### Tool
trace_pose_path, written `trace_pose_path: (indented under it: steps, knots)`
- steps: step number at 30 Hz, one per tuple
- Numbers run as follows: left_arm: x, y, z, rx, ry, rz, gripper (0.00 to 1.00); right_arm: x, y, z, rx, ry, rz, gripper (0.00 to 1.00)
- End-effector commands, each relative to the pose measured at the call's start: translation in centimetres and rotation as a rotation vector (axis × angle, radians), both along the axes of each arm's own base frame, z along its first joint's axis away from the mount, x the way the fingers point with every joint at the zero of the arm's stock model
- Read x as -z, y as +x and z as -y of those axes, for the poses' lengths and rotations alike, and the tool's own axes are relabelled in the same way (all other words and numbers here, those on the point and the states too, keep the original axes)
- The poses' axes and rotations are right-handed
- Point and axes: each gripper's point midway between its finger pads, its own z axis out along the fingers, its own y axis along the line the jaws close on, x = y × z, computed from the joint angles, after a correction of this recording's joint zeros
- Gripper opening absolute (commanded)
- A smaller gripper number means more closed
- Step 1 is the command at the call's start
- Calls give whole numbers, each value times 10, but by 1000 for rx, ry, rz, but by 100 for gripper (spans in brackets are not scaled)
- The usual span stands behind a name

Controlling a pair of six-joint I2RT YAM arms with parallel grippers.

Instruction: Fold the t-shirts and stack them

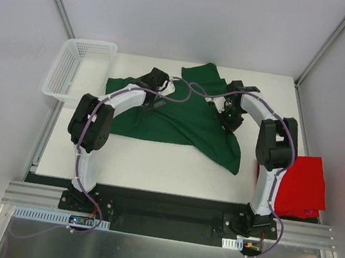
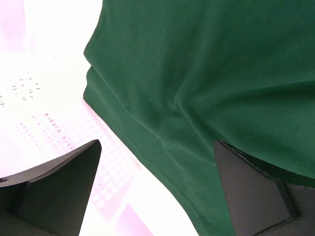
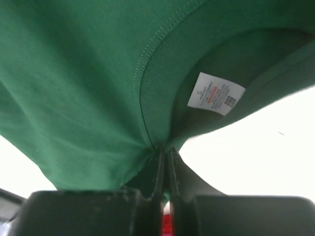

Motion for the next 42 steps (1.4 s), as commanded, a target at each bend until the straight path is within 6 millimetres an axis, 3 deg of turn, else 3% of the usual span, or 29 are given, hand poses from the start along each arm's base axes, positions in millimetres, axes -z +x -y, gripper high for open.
trace_pose_path:
  steps: [1, 16, 17, 19, 20, 27, 30, 34, 36, 37, 42]
  knots:
    - [-12, -12, 4, -8, -17, 21, 99, -41, 35, 29, 49, -134, 244, 1]
    - [5, -41, 8, 21, -9, -34, 99, -98, 99, 72, 198, -352, 551, 2]
    - [6, -42, 9, 24, -8, -38, 99, -100, 103, 73, 206, -361, 561, 12]
    - [8, -47, 10, 30, -4, -44, 99, -107, 108, 80, 210, -404, 581, 19]
    - [8, -48, 11, 30, -8, -42, 99, -110, 113, 83, 216, -417, 595, 33]
    - [18, -69, 17, 51, -11, -76, 99, -109, 118, 101, 229, -491, 587, 52]
    - [25, -81, 16, 63, 2, -99, 99, -108, 107, 98, 245, -430, 544, 52]
    - [26, -97, 15, 75, 11, -114, 99, -91, 50, 62, 167, -224, 294, 51]
    - [31, -108, 12, 77, 20, -134, 99, -93, 29, 54, 120, -164, 240, 51]
    - [27, -112, 11, 79, 16, -127, 99, -82, -2, 50, 75, -125, 133, 51]
    - [24, -126, 5, 61, 11, -134, 99, -76, -53, 53, -19, -96, 21, 50]
